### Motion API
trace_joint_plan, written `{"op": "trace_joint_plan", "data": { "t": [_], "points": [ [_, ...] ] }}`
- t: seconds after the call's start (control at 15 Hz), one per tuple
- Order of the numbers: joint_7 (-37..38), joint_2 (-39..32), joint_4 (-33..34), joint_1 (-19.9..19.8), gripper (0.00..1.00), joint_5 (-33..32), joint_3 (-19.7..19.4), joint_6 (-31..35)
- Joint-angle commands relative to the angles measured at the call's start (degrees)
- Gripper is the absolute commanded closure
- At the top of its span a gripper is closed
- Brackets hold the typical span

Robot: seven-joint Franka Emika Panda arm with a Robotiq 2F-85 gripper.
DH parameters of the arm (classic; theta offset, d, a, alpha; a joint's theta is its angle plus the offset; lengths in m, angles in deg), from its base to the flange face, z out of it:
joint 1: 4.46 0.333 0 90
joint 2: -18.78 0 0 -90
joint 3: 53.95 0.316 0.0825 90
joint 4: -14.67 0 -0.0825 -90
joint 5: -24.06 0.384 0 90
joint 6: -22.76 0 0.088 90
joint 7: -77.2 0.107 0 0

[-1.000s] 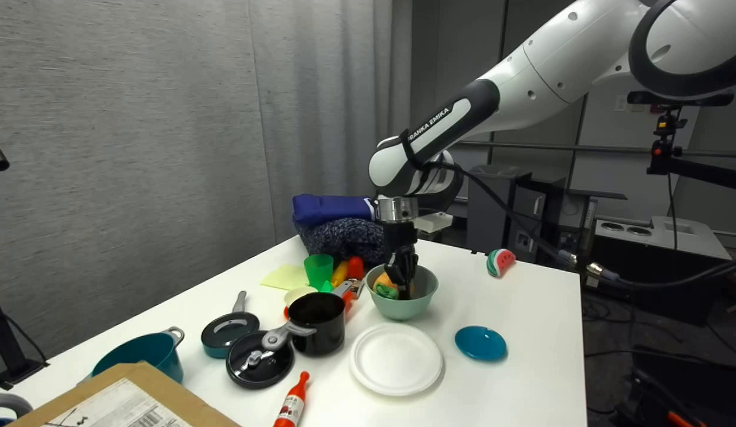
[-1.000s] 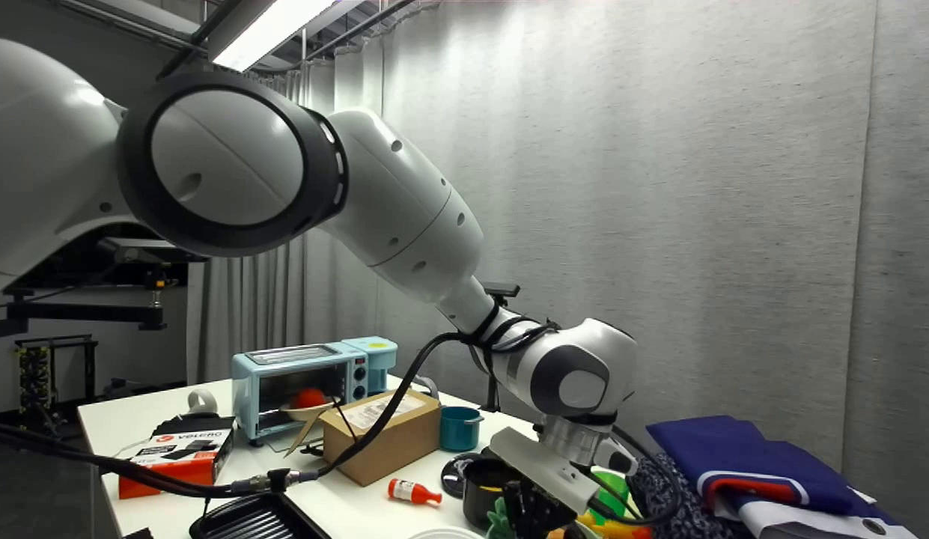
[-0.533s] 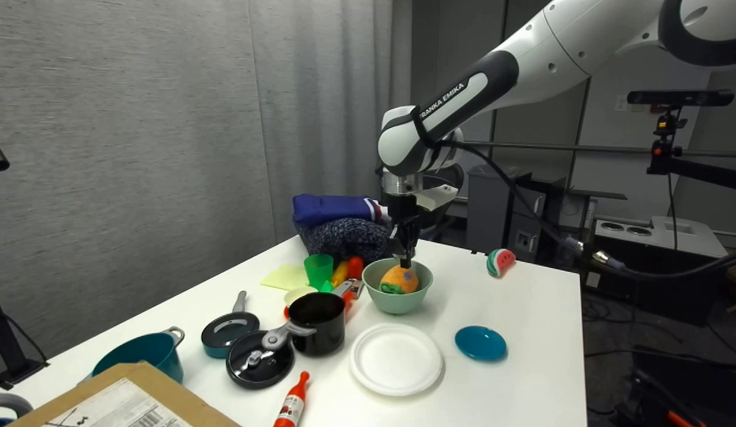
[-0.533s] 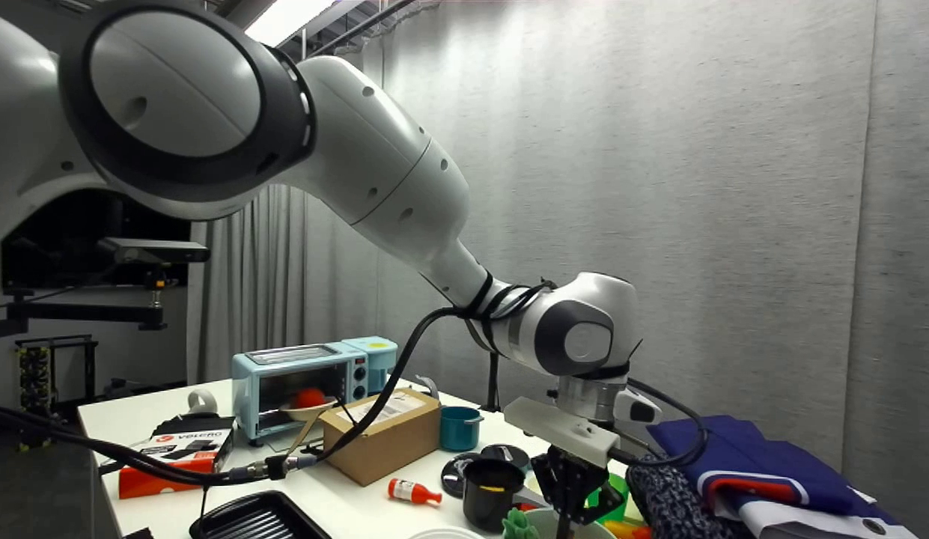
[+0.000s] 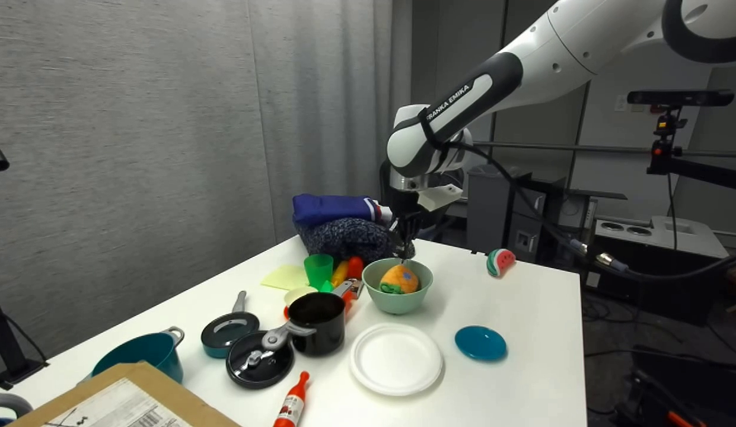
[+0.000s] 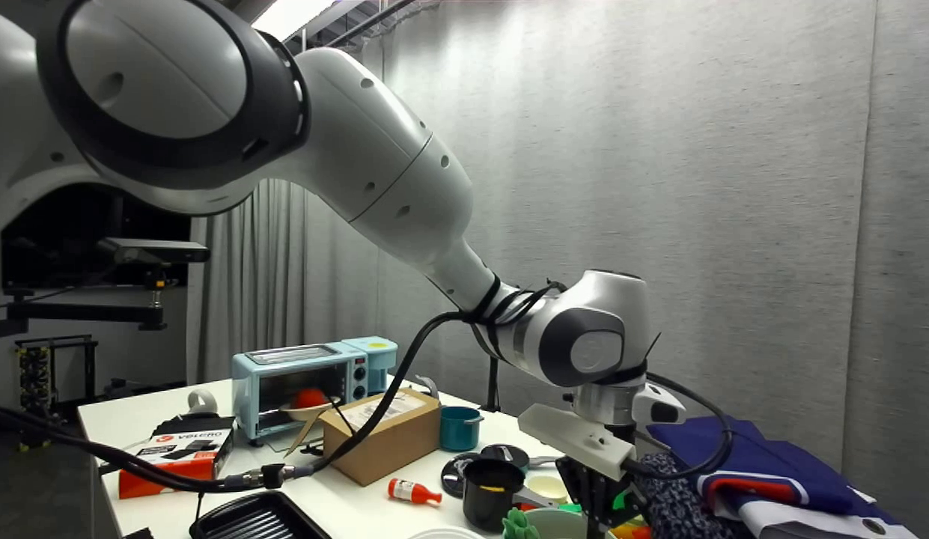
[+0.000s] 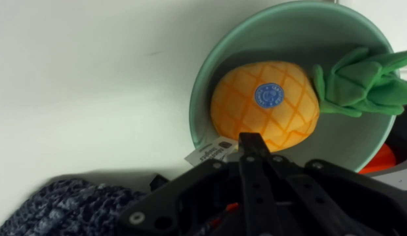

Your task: Move the bowl

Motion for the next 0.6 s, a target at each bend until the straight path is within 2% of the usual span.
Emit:
{"op": "trace_joint_plan", "data": {
  "t": [0.0, 0.33, 0.53],
  "points": [
    [1.5, -1.0, -1.0, -0.4, 1.00, 1.9, 0.7, 3.8],
    [1.8, -4.0, -1.0, -0.1, 1.00, 3.6, 1.9, 7.2],
    [1.7, -5.5, -0.6, 0.2, 1.00, 3.0, 2.6, 6.7]
  ]
}}
